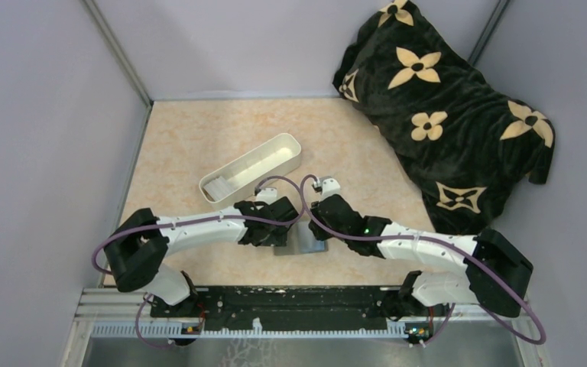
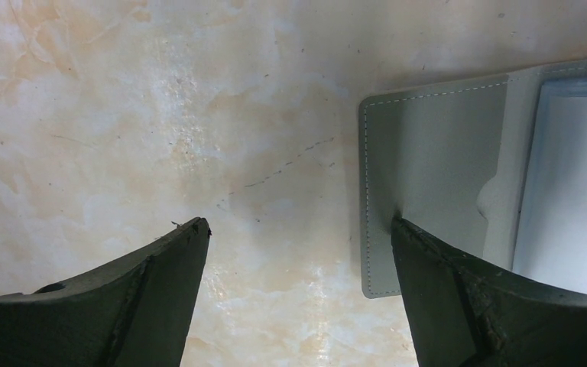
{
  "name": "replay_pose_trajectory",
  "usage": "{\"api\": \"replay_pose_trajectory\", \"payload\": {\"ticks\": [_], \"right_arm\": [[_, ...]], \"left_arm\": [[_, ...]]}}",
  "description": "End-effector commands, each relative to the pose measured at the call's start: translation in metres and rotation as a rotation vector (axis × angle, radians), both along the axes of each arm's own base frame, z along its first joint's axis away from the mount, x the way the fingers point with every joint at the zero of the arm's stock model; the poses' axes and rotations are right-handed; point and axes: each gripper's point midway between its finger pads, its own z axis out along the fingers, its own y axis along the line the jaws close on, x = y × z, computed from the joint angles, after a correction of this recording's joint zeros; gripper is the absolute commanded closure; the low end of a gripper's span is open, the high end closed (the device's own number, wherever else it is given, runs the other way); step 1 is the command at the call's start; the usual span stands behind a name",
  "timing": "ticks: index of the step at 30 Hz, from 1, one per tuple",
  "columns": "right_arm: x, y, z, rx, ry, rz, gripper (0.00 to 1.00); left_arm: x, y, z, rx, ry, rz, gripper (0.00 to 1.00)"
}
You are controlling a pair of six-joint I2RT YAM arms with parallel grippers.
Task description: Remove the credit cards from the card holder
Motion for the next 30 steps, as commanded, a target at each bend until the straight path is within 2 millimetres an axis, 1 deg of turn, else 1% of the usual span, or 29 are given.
{"api": "replay_pose_trajectory", "payload": {"ticks": [1, 6, 14, 17, 30], "right_arm": [[0.009, -0.01, -0.008, -0.011, -0.005, -0.046, 0.91], [0.012, -0.019, -0.021, -0.03, 0.012, -0.064, 0.91], [0.01, -0.025, -0.039, -0.061, 0.049, -0.069, 0.9], [0.01, -0.026, -0.043, -0.069, 0.053, -0.073, 0.9], [0.012, -0.035, -0.047, -0.075, 0.058, -0.102, 0.85]], "left_arm": [[0.002, -0.006, 0.013, -0.033, -0.022, 0.0, 0.06], [0.002, -0.006, 0.014, -0.036, -0.023, 0.002, 0.06], [0.002, -0.006, 0.014, -0.035, -0.024, 0.001, 0.06], [0.002, -0.005, 0.014, -0.033, -0.024, 0.0, 0.06], [0.001, -0.004, 0.014, -0.036, -0.024, 0.004, 0.06]]}}
